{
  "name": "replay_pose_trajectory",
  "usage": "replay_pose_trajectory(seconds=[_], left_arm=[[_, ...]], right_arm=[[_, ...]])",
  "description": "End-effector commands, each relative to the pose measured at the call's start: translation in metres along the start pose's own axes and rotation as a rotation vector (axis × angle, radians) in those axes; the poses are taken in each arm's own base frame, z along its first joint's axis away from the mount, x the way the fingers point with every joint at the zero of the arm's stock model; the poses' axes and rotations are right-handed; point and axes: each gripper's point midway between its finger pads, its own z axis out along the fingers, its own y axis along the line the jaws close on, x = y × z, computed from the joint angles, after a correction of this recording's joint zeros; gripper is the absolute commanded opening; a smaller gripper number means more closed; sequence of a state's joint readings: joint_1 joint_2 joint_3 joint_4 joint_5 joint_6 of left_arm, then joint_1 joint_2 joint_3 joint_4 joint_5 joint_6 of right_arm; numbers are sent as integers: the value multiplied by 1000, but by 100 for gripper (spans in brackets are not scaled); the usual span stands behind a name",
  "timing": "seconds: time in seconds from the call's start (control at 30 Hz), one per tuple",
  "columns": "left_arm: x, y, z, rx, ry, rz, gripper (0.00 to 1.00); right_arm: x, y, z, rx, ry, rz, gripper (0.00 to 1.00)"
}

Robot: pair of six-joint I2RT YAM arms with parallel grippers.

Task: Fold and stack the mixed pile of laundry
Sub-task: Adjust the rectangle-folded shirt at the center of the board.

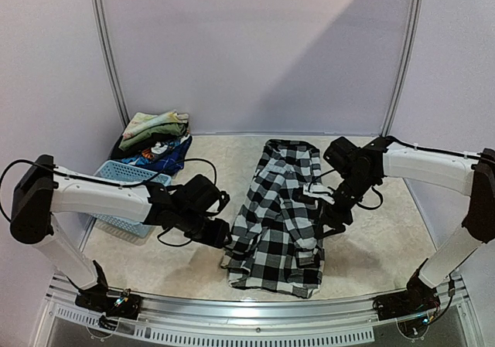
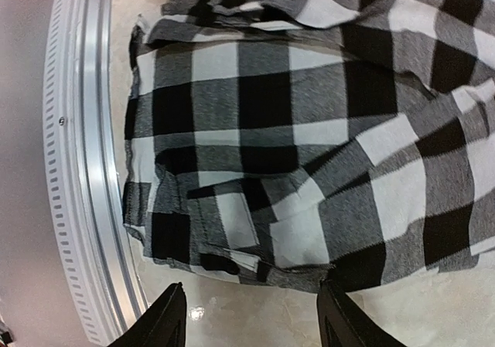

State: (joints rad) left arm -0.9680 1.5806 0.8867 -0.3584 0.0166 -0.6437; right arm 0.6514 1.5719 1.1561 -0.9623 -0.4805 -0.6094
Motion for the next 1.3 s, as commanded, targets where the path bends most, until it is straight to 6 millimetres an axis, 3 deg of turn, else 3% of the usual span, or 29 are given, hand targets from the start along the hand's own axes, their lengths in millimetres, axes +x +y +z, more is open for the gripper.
replay_pose_trajectory(seconds=[0.0, 0.1, 0.37, 0.53, 0.63, 0.73, 0.87, 0.93, 1.13, 1.27], left_arm=[[-12, 2, 7, 98, -54, -168, 48], [-12, 9, 13, 122, -66, -235, 48], [-2, 1, 34, 210, 10, -280, 45], [-3, -12, 35, 291, 21, -303, 31], [-5, -19, 27, 316, 19, -300, 18], [-9, -25, 17, 338, 11, -296, 8], [-10, -39, 11, 379, 32, -299, 2], [-8, -48, 10, 400, 48, -301, 0], [-8, -67, 6, 476, 60, -353, 0], [-18, -77, -4, 543, 33, -400, 0]], right_arm=[[0, 14, 7, 41, 48, -157, 59], [8, 15, 25, 32, 113, -185, 59], [20, 13, 57, 20, 234, -207, 61], [25, 18, 65, -15, 264, -209, 68], [30, 22, 71, -19, 287, -233, 79], [33, 24, 75, -16, 303, -256, 80], [33, 23, 78, 1, 301, -274, 74], [33, 22, 80, 6, 300, -277, 66], [31, 25, 79, 10, 297, -286, 32], [22, 29, 70, 13, 263, -301, 23]])
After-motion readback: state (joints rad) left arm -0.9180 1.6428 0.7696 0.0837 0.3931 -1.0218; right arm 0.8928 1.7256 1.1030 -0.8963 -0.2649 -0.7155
